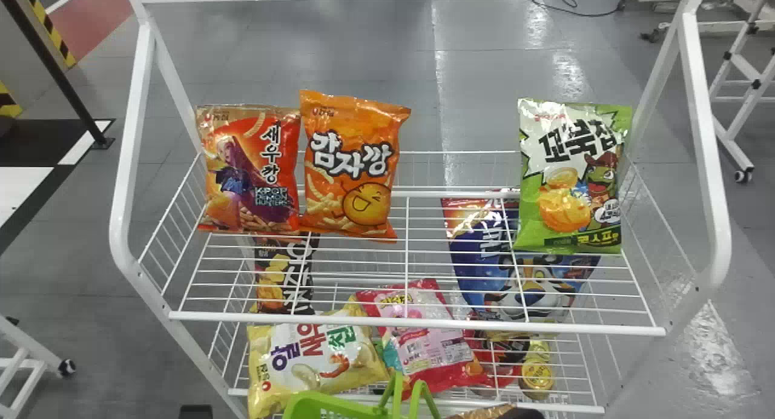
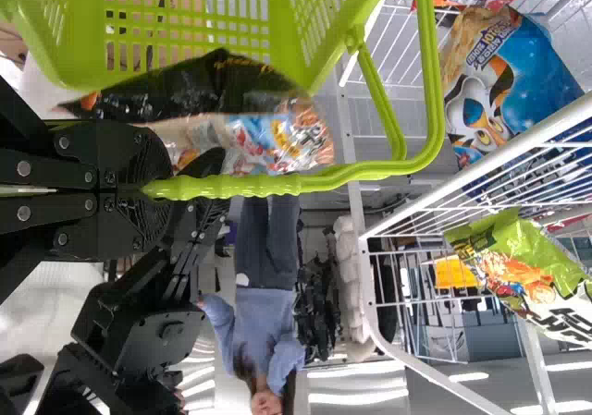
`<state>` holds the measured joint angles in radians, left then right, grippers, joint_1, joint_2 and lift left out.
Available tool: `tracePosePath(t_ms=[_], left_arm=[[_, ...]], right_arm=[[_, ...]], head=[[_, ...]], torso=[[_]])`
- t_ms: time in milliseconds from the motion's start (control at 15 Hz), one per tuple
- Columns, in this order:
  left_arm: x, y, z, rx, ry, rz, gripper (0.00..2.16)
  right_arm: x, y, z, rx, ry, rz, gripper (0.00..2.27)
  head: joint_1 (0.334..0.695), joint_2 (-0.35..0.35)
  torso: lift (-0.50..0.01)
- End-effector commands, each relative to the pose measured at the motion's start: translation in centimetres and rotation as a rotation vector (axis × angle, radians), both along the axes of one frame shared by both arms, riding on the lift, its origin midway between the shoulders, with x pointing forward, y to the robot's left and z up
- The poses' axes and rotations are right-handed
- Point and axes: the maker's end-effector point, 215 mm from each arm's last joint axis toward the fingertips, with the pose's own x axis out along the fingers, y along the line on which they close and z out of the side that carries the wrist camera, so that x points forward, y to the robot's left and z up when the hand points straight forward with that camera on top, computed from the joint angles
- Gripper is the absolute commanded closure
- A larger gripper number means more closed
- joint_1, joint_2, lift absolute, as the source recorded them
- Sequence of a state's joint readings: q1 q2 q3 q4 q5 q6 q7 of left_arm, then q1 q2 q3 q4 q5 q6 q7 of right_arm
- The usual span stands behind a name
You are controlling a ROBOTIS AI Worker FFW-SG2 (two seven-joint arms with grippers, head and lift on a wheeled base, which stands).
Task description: Hold basket handle with left hand then pick spicy shrimp crackers with right hand and place into basket
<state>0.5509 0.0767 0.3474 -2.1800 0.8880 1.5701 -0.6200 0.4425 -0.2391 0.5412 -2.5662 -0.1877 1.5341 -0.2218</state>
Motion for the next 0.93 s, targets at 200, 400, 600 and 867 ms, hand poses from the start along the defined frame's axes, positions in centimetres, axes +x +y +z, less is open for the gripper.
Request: tracePosePath(t_ms=[200,400,600,867], left_arm=[[-0.1,-0.1,0.0,-0.002,0.001,-0.005,1.9],[-0.2,-0.1,0.0,-0.001,0.002,-0.006,1.9],[-0.2,-0.1,0.0,-0.002,0.003,-0.007,1.9],[-0.2,-0.2,0.0,-0.004,0.002,-0.008,1.9]], right_arm=[[0.9,3.6,-0.3,-0.002,-0.033,0.047,1.68],[0.5,5.0,-1.1,-0.003,-0.018,0.073,1.68],[0.6,6.1,-1.5,0.005,-0.023,0.086,1.68],[0.2,6.9,-1.7,0.003,-0.02,0.108,1.68]], head=[[0.695,0.169],[0.695,0.228],[0.695,0.267],[0.695,0.301]], torso=[[-0.037],[-0.037],[-0.037],[-0.037]])
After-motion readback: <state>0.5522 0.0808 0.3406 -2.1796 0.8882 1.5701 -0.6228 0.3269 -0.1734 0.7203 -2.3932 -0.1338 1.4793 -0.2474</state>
